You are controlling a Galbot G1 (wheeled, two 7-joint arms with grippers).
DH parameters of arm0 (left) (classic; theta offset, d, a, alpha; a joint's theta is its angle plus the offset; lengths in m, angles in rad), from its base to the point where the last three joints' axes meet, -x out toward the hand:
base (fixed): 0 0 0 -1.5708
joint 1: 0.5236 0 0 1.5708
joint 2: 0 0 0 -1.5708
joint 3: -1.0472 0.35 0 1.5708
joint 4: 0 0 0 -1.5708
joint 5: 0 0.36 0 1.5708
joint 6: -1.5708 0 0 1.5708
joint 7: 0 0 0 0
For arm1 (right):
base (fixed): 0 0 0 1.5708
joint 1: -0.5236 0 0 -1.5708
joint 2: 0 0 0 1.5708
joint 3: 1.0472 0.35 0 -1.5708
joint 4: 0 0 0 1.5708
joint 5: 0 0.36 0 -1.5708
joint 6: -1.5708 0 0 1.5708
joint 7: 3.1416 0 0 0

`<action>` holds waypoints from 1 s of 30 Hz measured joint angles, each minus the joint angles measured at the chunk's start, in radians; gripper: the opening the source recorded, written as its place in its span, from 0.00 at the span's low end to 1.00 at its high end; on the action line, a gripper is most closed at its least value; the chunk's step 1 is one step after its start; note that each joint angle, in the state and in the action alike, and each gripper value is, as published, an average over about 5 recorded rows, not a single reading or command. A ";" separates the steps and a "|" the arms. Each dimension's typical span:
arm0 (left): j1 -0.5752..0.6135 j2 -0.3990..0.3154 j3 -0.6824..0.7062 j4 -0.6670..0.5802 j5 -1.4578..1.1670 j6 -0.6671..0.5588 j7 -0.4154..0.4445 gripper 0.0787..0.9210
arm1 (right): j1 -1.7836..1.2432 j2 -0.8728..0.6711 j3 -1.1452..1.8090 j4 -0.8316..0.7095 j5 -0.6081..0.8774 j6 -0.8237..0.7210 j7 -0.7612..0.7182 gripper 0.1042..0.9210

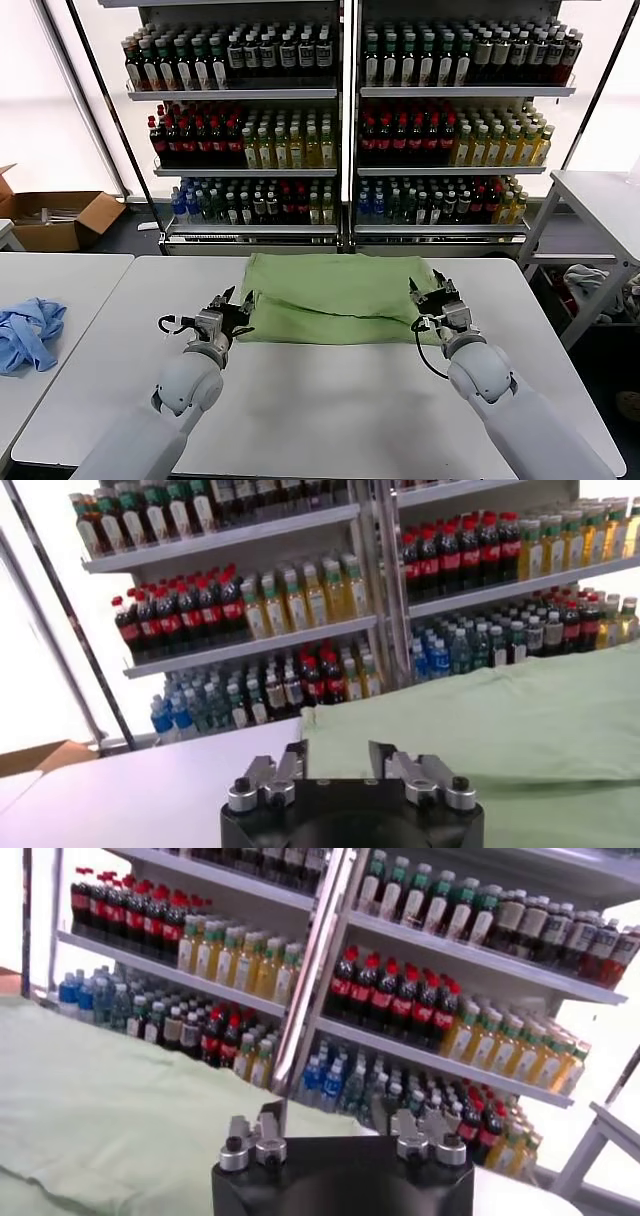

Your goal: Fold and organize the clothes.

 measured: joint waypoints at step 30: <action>0.232 0.043 -0.146 -0.111 -0.161 -0.010 0.102 0.88 | -0.435 -0.070 0.264 0.168 0.258 0.075 -0.038 0.88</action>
